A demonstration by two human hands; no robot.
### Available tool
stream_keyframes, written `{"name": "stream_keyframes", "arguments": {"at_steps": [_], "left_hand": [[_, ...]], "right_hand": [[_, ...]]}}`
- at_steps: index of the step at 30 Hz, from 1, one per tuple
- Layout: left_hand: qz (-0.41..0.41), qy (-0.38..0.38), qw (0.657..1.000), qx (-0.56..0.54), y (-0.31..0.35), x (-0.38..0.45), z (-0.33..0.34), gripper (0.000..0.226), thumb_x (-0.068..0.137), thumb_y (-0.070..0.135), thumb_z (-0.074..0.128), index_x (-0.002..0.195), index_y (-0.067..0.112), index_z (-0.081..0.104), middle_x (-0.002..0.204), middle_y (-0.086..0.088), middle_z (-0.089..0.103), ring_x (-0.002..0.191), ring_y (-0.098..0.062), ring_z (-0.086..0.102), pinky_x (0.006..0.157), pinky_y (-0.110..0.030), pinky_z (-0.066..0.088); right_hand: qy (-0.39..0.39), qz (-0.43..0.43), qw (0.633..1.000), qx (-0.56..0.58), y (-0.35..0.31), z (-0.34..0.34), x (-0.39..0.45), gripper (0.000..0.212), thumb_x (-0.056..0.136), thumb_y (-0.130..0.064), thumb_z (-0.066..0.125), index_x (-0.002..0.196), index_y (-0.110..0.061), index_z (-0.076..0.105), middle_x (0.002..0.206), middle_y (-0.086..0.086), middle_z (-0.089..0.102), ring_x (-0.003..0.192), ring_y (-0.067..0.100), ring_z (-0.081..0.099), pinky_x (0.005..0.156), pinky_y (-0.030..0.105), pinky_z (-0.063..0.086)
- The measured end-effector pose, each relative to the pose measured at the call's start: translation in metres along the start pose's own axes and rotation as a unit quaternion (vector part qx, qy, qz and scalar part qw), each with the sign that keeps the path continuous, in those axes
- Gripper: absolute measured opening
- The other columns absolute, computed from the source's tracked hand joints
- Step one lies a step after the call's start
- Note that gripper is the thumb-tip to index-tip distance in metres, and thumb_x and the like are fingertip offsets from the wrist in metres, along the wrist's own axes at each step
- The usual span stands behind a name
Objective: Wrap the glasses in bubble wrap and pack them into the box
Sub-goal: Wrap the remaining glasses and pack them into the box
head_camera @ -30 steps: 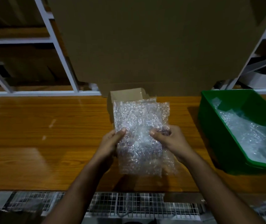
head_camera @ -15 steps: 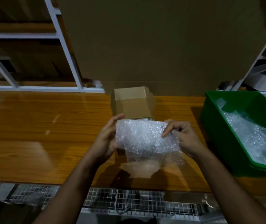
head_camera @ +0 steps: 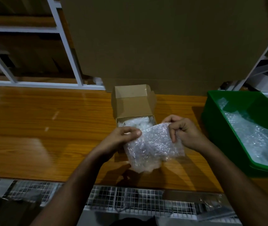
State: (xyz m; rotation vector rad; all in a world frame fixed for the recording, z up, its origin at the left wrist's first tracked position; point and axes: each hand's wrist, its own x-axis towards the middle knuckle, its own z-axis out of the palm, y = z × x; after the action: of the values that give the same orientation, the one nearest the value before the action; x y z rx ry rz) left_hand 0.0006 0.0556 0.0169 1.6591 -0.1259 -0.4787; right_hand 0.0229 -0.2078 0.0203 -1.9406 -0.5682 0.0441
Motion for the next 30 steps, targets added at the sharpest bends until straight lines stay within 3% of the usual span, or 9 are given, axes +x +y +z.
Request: {"name": "stream_keyframes", "arguments": {"at_steps": [4,7,10,12,15,17,23,28,30], "left_hand": [[-0.021,-0.050,0.997,0.046,-0.003,0.000,0.001,0.040,0.084,0.038,0.070,0.087,-0.001,0.068,0.092,-0.016,0.074,0.080,-0.028,0.070,0.067,-0.025,0.055],[-0.008,-0.049,0.999,-0.011,-0.001,-0.001,0.002,0.039,0.092,0.029,0.065,0.093,-0.010,0.062,0.088,-0.022,0.068,0.079,-0.028,0.066,0.066,-0.027,0.054],[-0.016,-0.003,0.997,-0.072,0.000,0.005,0.005,0.029,0.095,0.019,0.064,0.067,0.013,0.066,0.061,-0.002,0.064,0.053,-0.014,0.059,0.049,-0.023,0.044],[-0.029,0.026,0.993,-0.113,0.001,0.010,0.008,0.016,0.089,0.014,0.069,0.074,0.014,0.065,0.062,-0.001,0.065,0.053,-0.015,0.059,0.045,-0.023,0.043],[-0.045,0.066,0.983,-0.167,0.002,0.014,0.005,0.022,0.082,0.003,0.074,0.101,0.008,0.064,0.085,-0.005,0.076,0.077,-0.022,0.074,0.059,-0.030,0.057],[-0.039,0.075,0.983,-0.161,0.002,0.016,0.001,0.030,0.080,0.001,0.075,0.107,0.008,0.065,0.095,-0.007,0.077,0.089,-0.023,0.075,0.068,-0.035,0.059],[-0.015,0.098,0.985,-0.143,0.002,0.017,0.000,0.029,0.088,0.024,0.067,0.108,0.003,0.070,0.098,-0.014,0.076,0.083,-0.026,0.074,0.064,-0.034,0.061],[0.015,0.139,0.986,-0.087,-0.001,0.020,-0.002,0.024,0.086,0.015,0.073,0.104,-0.002,0.070,0.102,-0.020,0.074,0.091,-0.037,0.072,0.081,-0.050,0.058],[0.027,0.130,0.990,-0.055,0.000,0.019,0.000,0.026,0.083,0.013,0.077,0.098,-0.006,0.069,0.092,-0.014,0.073,0.083,-0.028,0.071,0.076,-0.040,0.058]], "right_hand": [[0.024,0.080,0.990,0.117,0.005,-0.001,0.001,0.058,0.063,0.028,0.036,0.040,-0.022,0.054,0.098,0.013,0.066,0.096,0.020,0.062,0.082,0.036,0.051],[0.046,0.127,0.967,0.217,0.006,-0.004,0.001,0.053,0.066,0.023,0.033,0.040,-0.019,0.053,0.076,0.020,0.061,0.069,0.029,0.058,0.061,0.030,0.050],[0.070,0.137,0.959,0.236,0.009,-0.001,0.002,0.058,0.075,0.023,0.031,0.041,-0.018,0.053,0.047,0.002,0.042,0.041,0.013,0.037,0.043,0.018,0.033],[0.084,0.142,0.958,0.236,0.010,0.001,0.003,0.059,0.076,0.024,0.031,0.042,-0.019,0.053,0.045,-0.005,0.038,0.040,0.007,0.033,0.043,0.018,0.032],[0.078,0.136,0.964,0.216,0.008,0.000,0.003,0.059,0.074,0.024,0.036,0.041,-0.020,0.056,0.060,0.005,0.056,0.056,0.018,0.052,0.062,0.029,0.048],[0.060,0.133,0.972,0.184,0.012,-0.004,0.000,0.057,0.072,0.027,0.043,0.043,-0.018,0.062,0.094,0.006,0.071,0.089,0.016,0.068,0.077,0.032,0.054],[-0.028,0.116,0.989,0.090,0.016,-0.020,-0.004,0.057,0.076,0.029,0.046,0.059,-0.017,0.075,0.121,-0.008,0.068,0.122,0.001,0.055,0.104,0.040,0.044],[-0.055,0.071,0.965,0.245,0.002,-0.042,-0.003,0.040,0.071,0.007,0.050,0.088,-0.018,0.077,0.141,0.003,0.059,0.136,0.019,0.050,0.105,0.037,0.043],[-0.041,0.069,0.970,0.230,-0.004,-0.045,0.004,0.043,0.076,-0.001,0.050,0.112,-0.015,0.069,0.143,0.002,0.057,0.136,0.016,0.049,0.105,0.036,0.041]]}}
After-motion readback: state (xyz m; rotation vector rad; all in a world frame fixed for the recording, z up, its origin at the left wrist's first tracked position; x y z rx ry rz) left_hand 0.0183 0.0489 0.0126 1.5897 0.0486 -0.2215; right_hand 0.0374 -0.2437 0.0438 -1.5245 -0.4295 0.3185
